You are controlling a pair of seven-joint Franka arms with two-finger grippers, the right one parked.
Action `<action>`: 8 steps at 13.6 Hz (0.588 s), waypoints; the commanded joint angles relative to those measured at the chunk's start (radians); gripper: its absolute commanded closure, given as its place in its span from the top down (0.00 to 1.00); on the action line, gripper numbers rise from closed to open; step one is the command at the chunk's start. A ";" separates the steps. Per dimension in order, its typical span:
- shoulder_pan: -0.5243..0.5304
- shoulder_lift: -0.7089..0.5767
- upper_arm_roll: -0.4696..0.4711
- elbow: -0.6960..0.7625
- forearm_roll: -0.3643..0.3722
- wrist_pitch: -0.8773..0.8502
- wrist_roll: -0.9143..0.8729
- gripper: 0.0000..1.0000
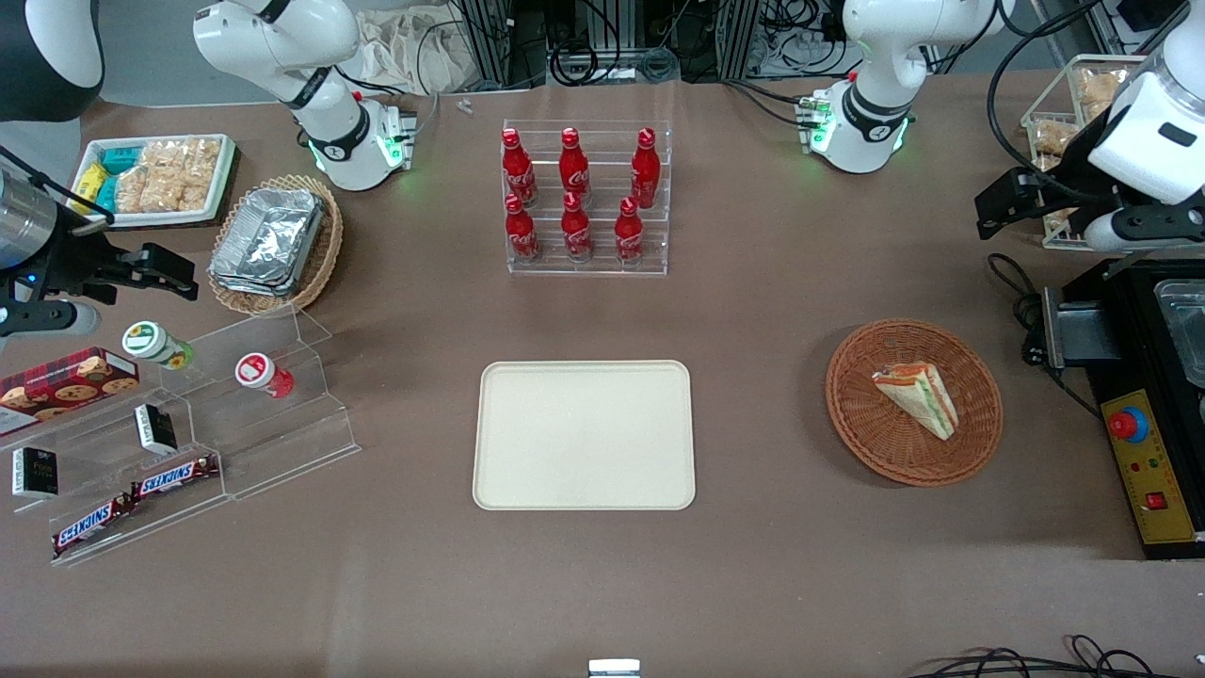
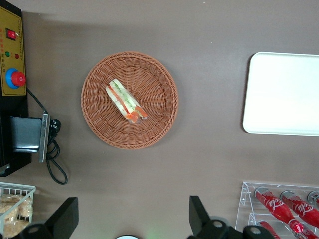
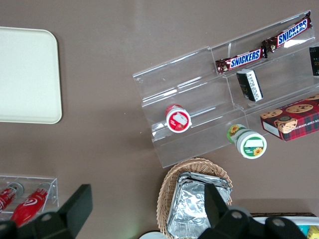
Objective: Place sandwich from basket to tray
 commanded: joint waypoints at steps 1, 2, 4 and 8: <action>-0.005 0.008 0.009 0.023 -0.017 -0.063 0.023 1.00; -0.005 0.011 0.010 0.023 -0.017 -0.062 0.023 1.00; -0.005 0.040 0.010 0.014 0.000 -0.054 -0.007 1.00; 0.040 0.060 0.012 -0.162 -0.001 0.051 -0.109 1.00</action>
